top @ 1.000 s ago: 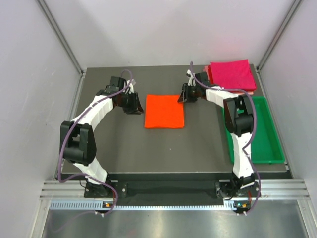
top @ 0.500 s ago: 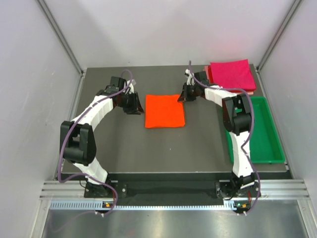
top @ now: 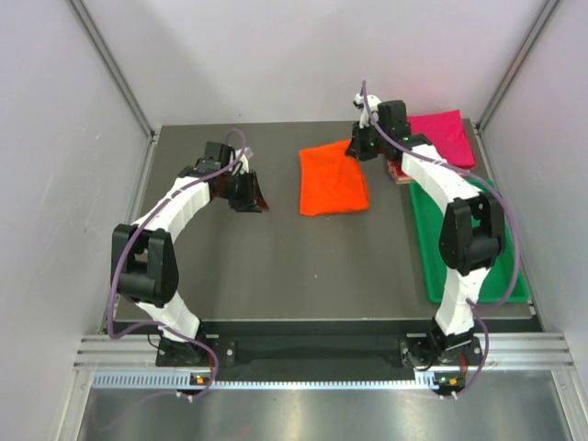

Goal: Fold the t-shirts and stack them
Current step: Neatly place the folded tshirt to the corner

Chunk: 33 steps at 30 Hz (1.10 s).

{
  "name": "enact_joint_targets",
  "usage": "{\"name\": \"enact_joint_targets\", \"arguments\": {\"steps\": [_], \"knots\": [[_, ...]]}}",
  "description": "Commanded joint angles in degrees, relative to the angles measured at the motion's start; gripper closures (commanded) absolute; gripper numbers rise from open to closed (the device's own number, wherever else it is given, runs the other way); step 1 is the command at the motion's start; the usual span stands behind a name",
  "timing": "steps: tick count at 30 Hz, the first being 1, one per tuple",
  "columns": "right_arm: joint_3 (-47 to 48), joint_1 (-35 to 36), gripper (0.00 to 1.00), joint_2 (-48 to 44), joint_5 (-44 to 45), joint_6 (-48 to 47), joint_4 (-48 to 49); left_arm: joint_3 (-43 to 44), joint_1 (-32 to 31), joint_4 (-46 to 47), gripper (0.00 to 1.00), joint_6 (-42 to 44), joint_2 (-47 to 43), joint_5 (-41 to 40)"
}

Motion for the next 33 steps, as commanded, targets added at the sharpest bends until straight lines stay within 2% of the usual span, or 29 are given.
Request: {"name": "enact_joint_targets", "arguments": {"steps": [1,8,17,33], "knots": [[1.5,-1.3,1.0,-5.6,5.0,-6.3,-1.9,-0.3,-0.1,2.0,0.67,1.1,-1.7,1.0],[3.7,-6.7,1.0,-9.0,5.5,-10.7,-4.2,-0.6,-0.1,2.2,0.67,0.9,-2.0,1.0],[14.5,-11.4,1.0,-7.3,2.9,-14.4,-14.7,-0.7,-0.3,2.0,0.67,1.1,-1.5,0.5],[25.2,-16.8,1.0,-4.8,3.6,-16.7,-21.3,-0.7,-0.2,2.5,0.67,0.5,0.3,3.1]]}}
